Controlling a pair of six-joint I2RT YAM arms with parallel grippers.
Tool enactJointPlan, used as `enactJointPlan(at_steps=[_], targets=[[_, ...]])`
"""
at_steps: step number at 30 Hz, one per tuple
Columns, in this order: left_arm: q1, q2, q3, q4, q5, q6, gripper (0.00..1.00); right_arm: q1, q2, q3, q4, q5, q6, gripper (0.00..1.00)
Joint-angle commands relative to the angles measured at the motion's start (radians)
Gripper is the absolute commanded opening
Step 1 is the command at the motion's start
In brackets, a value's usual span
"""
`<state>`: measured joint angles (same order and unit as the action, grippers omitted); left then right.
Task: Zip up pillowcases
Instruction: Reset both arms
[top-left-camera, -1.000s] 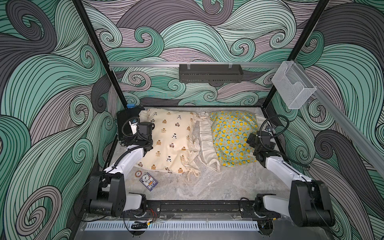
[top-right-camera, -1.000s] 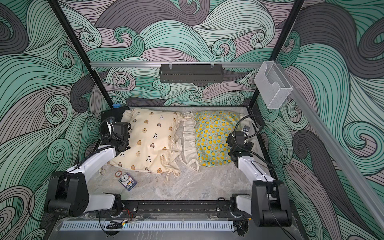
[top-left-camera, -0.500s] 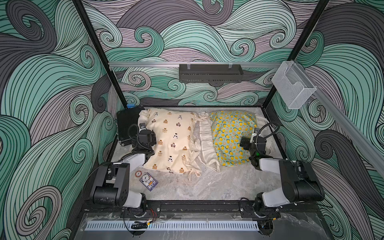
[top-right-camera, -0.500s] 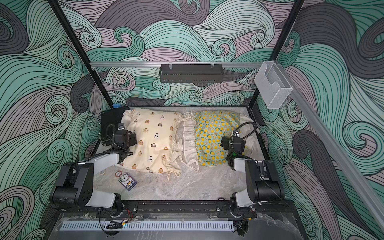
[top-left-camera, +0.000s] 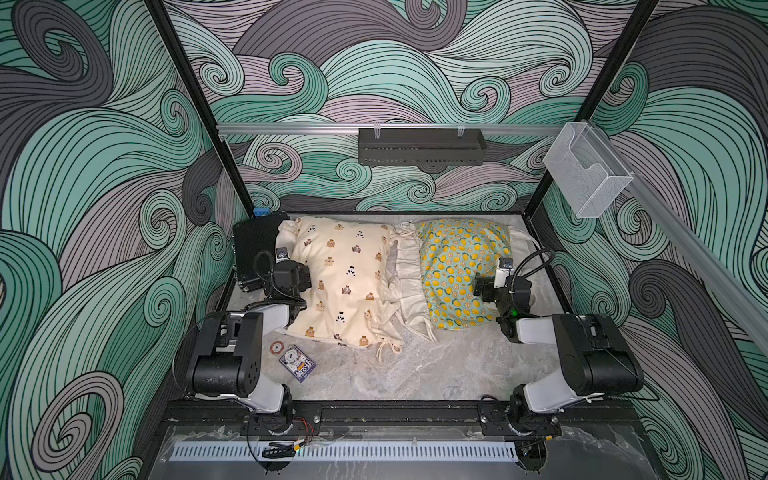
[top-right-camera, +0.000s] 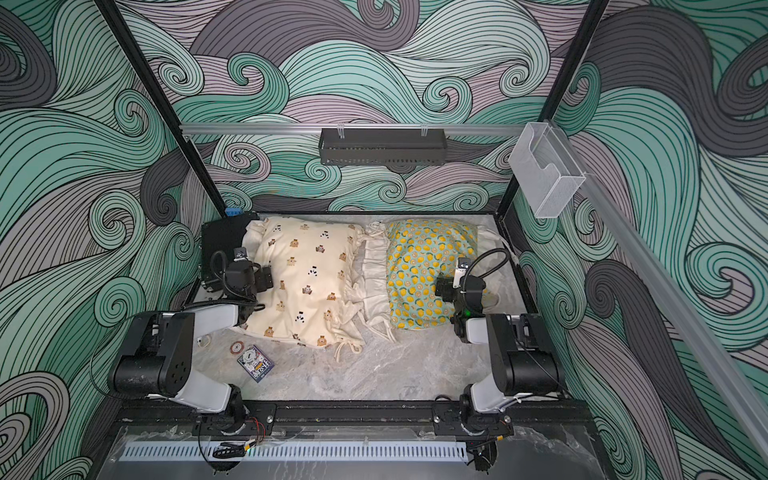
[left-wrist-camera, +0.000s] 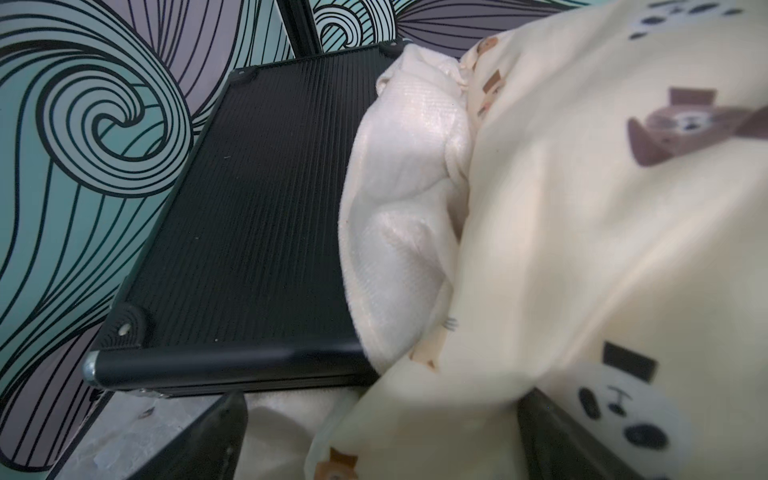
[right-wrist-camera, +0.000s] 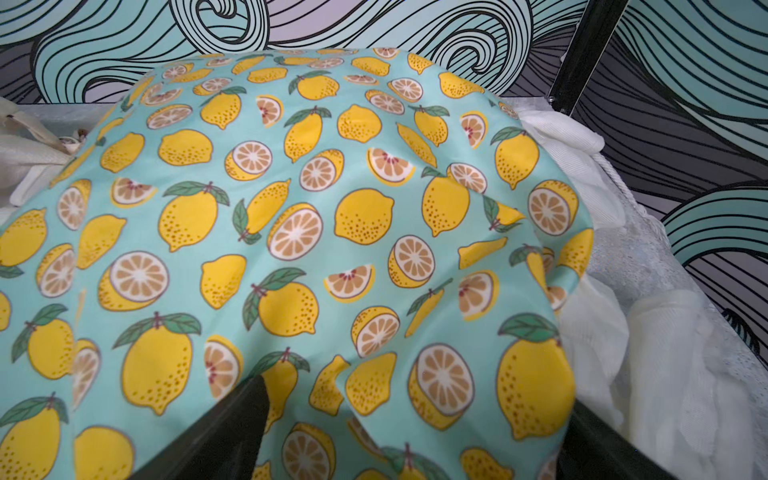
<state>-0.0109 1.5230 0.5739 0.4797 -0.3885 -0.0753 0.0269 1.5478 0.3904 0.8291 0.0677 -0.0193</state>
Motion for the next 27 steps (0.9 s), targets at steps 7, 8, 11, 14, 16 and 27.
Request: enactJointPlan(at_steps=[7, 8, 11, 14, 16, 27], targets=[[0.007, 0.014, 0.042, -0.044, 0.013, -0.02, 0.98, -0.001, -0.009, 0.016, 0.02, -0.02, -0.008, 0.99], [0.007, 0.034, 0.082, -0.109, 0.025, -0.015, 0.99, -0.001, -0.009, 0.016, 0.018, -0.019, -0.008, 0.99], [0.006, 0.176, 0.317, -0.395, 0.079, 0.009, 0.99, -0.001, -0.008, 0.016, 0.018, -0.021, -0.008, 0.99], [-0.005, 0.35, 0.558, -0.679, 0.03, -0.01, 0.98, 0.001, -0.009, 0.017, 0.019, -0.02, -0.008, 0.99], [-0.009, 0.249, 0.412, -0.492, -0.006, -0.008, 0.98, 0.0, -0.009, 0.016, 0.018, -0.019, -0.008, 0.99], [0.033, 0.043, -0.147, 0.345, 0.239, 0.063, 0.99, 0.001, -0.009, 0.016, 0.018, -0.02, -0.008, 0.99]])
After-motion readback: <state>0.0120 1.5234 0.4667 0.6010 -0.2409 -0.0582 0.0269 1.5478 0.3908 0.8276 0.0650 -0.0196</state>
